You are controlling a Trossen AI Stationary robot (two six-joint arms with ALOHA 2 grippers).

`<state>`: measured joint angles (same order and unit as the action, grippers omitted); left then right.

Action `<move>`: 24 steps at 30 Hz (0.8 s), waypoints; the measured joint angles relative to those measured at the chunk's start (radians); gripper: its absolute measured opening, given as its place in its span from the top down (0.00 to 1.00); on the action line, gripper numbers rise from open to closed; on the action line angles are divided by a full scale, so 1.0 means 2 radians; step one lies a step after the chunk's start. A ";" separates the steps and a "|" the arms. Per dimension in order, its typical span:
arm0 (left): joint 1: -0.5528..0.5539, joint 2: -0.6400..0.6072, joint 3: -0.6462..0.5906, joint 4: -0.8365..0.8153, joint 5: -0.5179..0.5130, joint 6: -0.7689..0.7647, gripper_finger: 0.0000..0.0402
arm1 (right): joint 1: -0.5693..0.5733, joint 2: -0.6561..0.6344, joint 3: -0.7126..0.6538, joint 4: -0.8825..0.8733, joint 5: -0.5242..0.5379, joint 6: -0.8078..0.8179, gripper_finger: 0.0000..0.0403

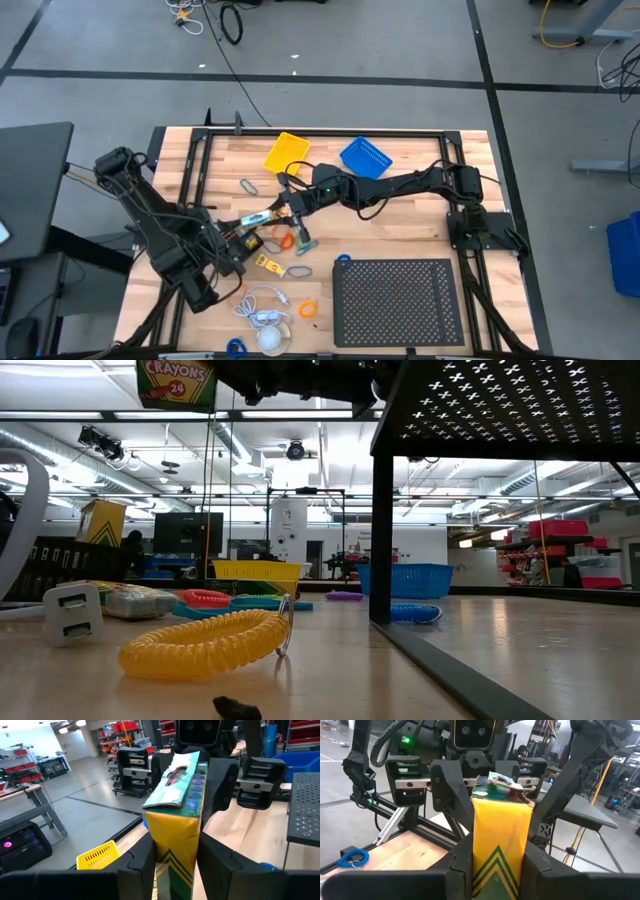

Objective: Pick & Place Office Desk Supplies
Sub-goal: Put the crayon box into the black basket

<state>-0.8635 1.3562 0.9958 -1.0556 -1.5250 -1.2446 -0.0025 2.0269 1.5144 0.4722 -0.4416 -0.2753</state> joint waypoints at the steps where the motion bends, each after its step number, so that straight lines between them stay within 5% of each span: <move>1: -0.004 -0.002 0.000 -0.003 0.001 0.000 0.70 | 0.000 -0.001 0.001 -0.004 0.003 -0.001 0.74; 5: -0.022 -0.014 0.000 -0.018 0.015 0.006 0.82 | 0.001 -0.002 0.003 -0.014 0.012 0.014 0.51; 10: -0.039 -0.029 0.000 -0.034 0.042 0.000 0.82 | 0.002 -0.003 0.003 -0.027 0.006 0.017 0.34; 18: -0.064 -0.037 0.000 -0.169 0.147 -0.113 0.82 | -0.001 -0.003 0.002 -0.091 0.001 0.005 0.38; 24: -0.122 -0.038 0.000 -0.257 0.283 -0.191 0.82 | 0.003 -0.004 0.001 -0.147 -0.062 -0.010 0.43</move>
<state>-1.1077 1.2797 0.9958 -1.5698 -0.9581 -1.6272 0.0032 2.0197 1.5162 0.1781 -0.5654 -0.2949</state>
